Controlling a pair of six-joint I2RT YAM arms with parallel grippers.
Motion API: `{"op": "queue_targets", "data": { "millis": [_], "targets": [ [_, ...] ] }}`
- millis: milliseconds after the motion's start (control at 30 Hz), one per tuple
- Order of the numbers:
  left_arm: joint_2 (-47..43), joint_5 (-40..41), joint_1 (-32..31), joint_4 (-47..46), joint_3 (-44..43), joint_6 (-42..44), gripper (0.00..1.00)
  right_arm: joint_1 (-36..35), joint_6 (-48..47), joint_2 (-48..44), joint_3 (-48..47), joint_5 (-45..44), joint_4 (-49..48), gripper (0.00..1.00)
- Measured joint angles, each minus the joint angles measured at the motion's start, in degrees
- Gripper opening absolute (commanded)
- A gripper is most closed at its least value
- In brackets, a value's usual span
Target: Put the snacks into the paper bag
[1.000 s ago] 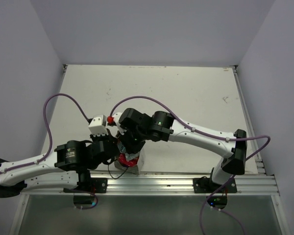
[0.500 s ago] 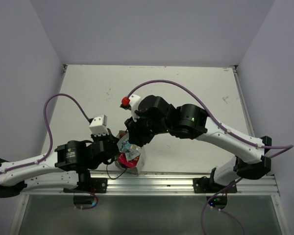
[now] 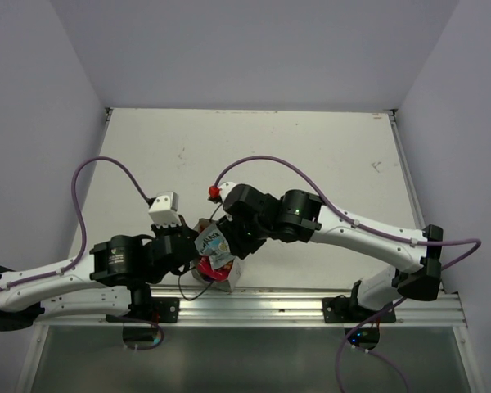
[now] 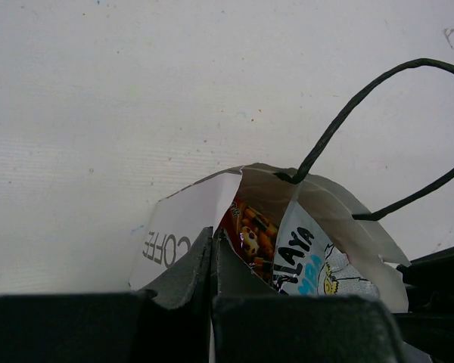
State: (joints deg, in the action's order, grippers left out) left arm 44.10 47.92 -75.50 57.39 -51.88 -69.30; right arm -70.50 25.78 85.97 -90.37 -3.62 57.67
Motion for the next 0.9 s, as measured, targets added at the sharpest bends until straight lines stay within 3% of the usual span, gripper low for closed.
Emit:
{"op": "queue_targets", "data": {
  "millis": [100, 133, 167, 233, 600, 900],
  "targets": [
    [0.0, 0.0, 0.0, 0.0, 0.0, 0.0, 0.0, 0.0, 0.2, 0.0, 1.4, -0.3, -0.6, 0.36],
    [0.0, -0.1, 0.0, 0.0, 0.0, 0.1, 0.0, 0.0, 0.3, 0.0, 2.1, -0.3, -0.7, 0.31],
    [0.0, -0.2, 0.0, -0.2, 0.0, 0.2, 0.0, 0.0, 0.3, 0.0, 3.0, -0.3, -1.1, 0.25],
    [0.0, -0.4, 0.0, -0.7, 0.1, 0.9, 0.0, 0.0, 0.6, 0.0, 4.5, -0.4, -1.6, 0.0],
    [8.1, -1.5, 0.0, -11.1, -1.8, 12.7, 0.0, 0.5, 1.1, -0.8, 3.0, -9.5, 5.2, 0.0],
    [12.1, -1.9, 0.3, -19.9, -4.0, 19.5, 0.0, 10.6, -2.8, -4.4, -0.2, -14.9, 9.0, 0.0]
  ]
}}
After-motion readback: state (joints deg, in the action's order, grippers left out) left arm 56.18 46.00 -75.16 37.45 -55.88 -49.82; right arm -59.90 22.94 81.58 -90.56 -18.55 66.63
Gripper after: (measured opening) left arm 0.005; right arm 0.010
